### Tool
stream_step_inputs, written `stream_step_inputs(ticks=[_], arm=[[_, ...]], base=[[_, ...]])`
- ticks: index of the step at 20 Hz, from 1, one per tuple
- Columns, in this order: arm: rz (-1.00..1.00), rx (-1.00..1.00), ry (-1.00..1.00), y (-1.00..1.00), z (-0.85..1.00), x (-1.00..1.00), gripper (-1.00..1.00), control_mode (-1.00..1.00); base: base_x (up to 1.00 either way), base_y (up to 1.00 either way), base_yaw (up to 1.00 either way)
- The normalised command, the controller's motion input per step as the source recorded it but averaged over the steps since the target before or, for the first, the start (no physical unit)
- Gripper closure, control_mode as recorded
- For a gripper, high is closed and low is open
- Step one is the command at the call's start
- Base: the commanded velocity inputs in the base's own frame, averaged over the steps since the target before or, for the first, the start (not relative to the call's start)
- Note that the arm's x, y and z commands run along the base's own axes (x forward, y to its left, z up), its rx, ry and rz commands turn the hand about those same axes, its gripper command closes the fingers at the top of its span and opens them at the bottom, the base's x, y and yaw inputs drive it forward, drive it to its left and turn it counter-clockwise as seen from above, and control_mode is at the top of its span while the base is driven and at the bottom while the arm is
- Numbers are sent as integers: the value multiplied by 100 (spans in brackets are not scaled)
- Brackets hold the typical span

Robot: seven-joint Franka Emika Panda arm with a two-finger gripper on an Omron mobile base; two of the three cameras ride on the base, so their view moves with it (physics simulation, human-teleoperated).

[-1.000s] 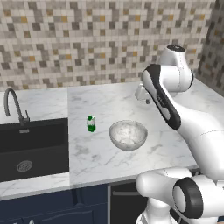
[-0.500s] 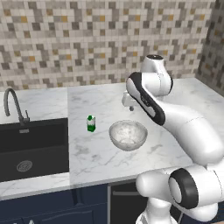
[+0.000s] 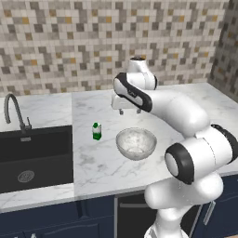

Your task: Gather the eggs and milk located in the vicinity of the sink area and place them right next to the bowl.

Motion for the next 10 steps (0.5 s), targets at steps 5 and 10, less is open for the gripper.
stream_step_inputs(ticks=[5, 10], arm=[[2, 0, 1, 26, -31, 30, -100, -100], [0, 0, 2, 32, -29, 26, -100, -100]], base=[[0, 0, 0], [0, 0, 0]])
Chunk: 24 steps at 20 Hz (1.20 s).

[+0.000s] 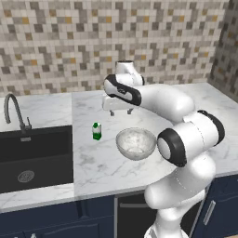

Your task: Gather the eggs and milk located in the vicinity of the sink area and place them right next to the bowl.

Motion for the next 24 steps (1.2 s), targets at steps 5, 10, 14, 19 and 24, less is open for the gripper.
stream_step_inputs(ticks=[5, 10, 14, 19, 24], arm=[[0, 0, 10, 35, -39, 24, -100, -100], [-3, 0, 7, 11, -73, 2, -100, -100], [-1, 0, 0, 14, -32, 0, -100, -100], [0, 0, -8, 32, -1, 0, -100, -100], [0, 2, -13, 21, 0, 0, -100, -100]], base=[[0, 0, 0], [0, 0, 0], [0, 0, 0], [0, 0, 0], [0, 0, 0]])
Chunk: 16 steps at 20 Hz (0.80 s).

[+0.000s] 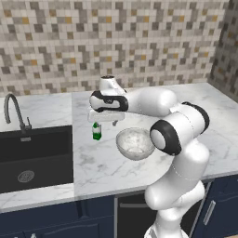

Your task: Gather the eggs and milk located in the vicinity of the sink area and place them right next to the bowl.

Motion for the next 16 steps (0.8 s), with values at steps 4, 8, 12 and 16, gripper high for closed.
stream_step_inputs(ticks=[4, 8, 12, 16], arm=[[0, 10, -17, 0, 0, 0, -100, -100], [0, 12, -10, 0, 0, 0, -100, -100], [0, 1, -1, 0, 0, 3, -100, -100], [0, -1, 0, 0, -5, 9, -100, -100]], base=[[0, 0, 0], [0, 0, 0], [0, 0, 0], [0, 0, 0]])
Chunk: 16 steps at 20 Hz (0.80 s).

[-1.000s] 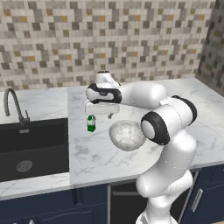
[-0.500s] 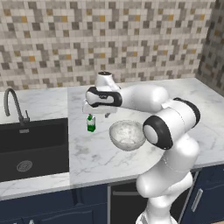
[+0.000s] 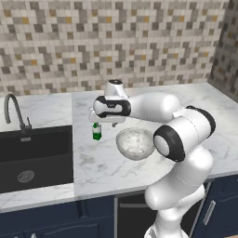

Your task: Gather the eggs and milk located in the vicinity of the sink area and place them right next to the bowl.

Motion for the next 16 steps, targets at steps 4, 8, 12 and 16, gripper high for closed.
stream_step_inputs(ticks=[4, 8, 12, 16], arm=[[0, -6, 0, 0, -2, 27, -100, -100], [0, -11, 9, 2, -15, 28, -100, -100], [0, -2, 9, 2, -21, 18, -100, -100], [0, 0, -1, 12, 0, 0, -100, -100]], base=[[0, 0, 0], [0, 0, 0], [0, 0, 0], [0, 0, 0]])
